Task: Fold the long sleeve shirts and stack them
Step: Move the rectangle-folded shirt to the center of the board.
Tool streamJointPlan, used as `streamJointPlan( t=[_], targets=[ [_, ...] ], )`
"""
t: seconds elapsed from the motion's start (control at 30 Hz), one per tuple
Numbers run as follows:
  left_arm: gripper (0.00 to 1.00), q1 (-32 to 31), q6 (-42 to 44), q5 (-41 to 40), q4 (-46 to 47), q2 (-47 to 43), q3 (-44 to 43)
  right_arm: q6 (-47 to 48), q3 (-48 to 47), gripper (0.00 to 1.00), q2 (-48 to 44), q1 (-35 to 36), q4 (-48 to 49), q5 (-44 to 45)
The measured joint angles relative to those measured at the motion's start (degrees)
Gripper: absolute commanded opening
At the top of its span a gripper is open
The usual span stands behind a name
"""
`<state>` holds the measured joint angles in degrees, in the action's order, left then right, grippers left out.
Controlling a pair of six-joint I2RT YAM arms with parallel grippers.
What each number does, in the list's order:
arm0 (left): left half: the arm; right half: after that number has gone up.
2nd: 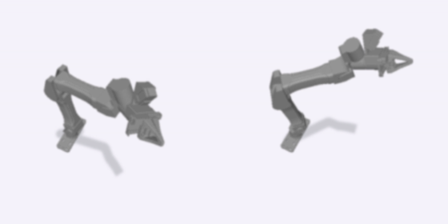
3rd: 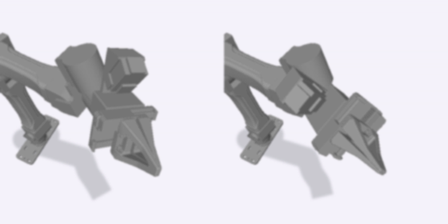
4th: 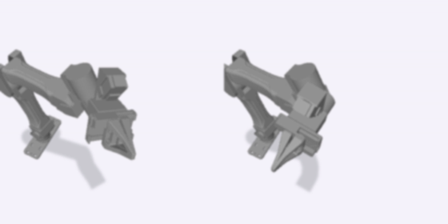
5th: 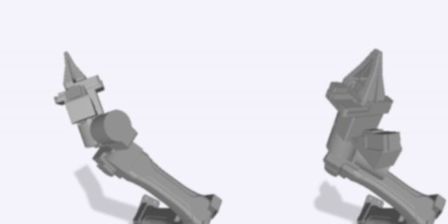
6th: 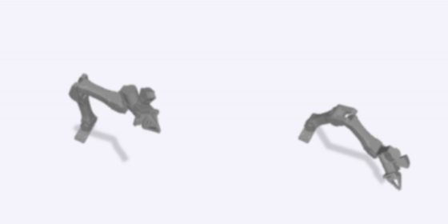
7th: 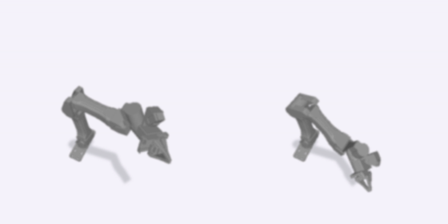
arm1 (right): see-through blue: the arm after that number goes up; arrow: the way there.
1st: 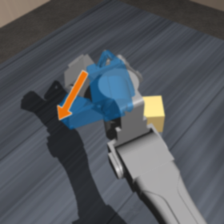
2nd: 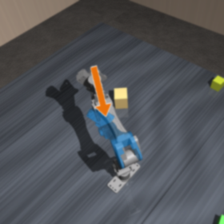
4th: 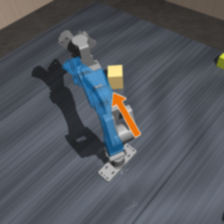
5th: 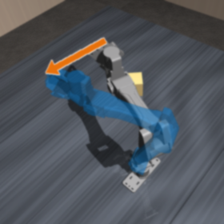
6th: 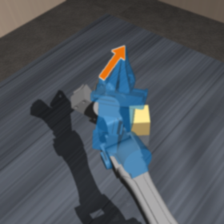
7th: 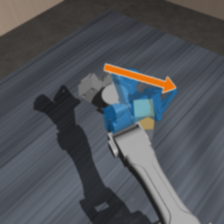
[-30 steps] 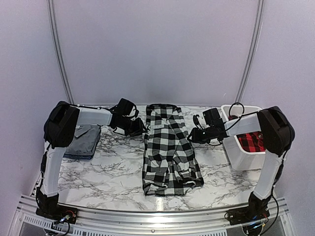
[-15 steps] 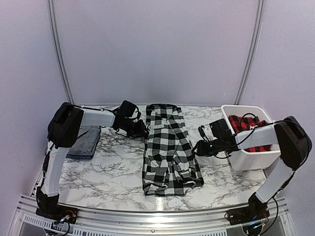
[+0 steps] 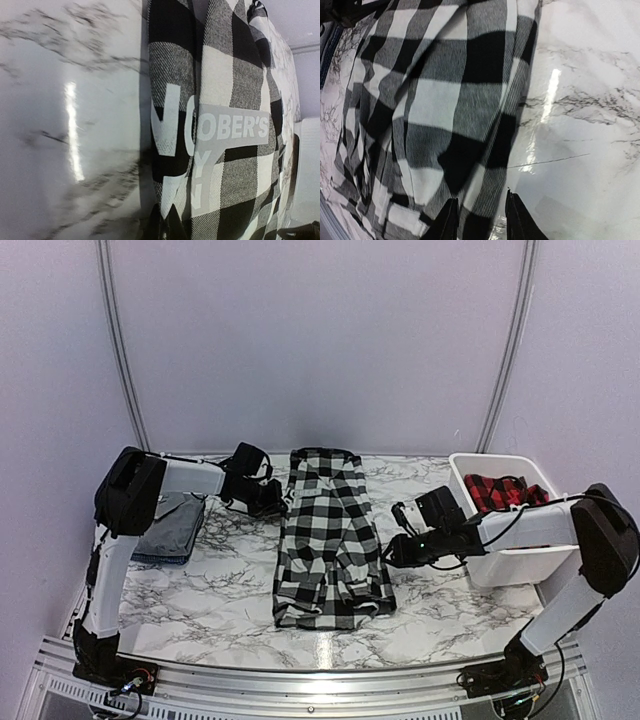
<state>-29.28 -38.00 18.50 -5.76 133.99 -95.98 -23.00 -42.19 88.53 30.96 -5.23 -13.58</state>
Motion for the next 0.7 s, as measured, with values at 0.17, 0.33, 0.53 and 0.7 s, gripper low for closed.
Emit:
streamJointPlan(
  t=[0.17, 0.33, 0.53, 0.7],
  targets=[
    [0.0, 5.7, 1.2, 0.5, -0.2, 0.0, -0.1, -1.6, 0.1, 0.25, -0.7, 5.8, -1.5, 1.4],
    [0.23, 8.5, 2.5, 1.0, -1.9, 0.6, -2.4, -3.1, -1.2, 0.3, -1.5, 12.0, -4.9, 5.3],
    [0.42, 7.8, 3.6, 0.9, -2.4, 0.2, -2.6, -3.0, -11.8, 0.32, 0.8, 21.0, -9.1, 12.5],
    [0.45, 7.6, 4.7, -1.5, -3.9, -3.0, 0.0, -2.0, -21.1, 0.31, 7.4, 26.0, -10.8, 15.9]
  ],
)
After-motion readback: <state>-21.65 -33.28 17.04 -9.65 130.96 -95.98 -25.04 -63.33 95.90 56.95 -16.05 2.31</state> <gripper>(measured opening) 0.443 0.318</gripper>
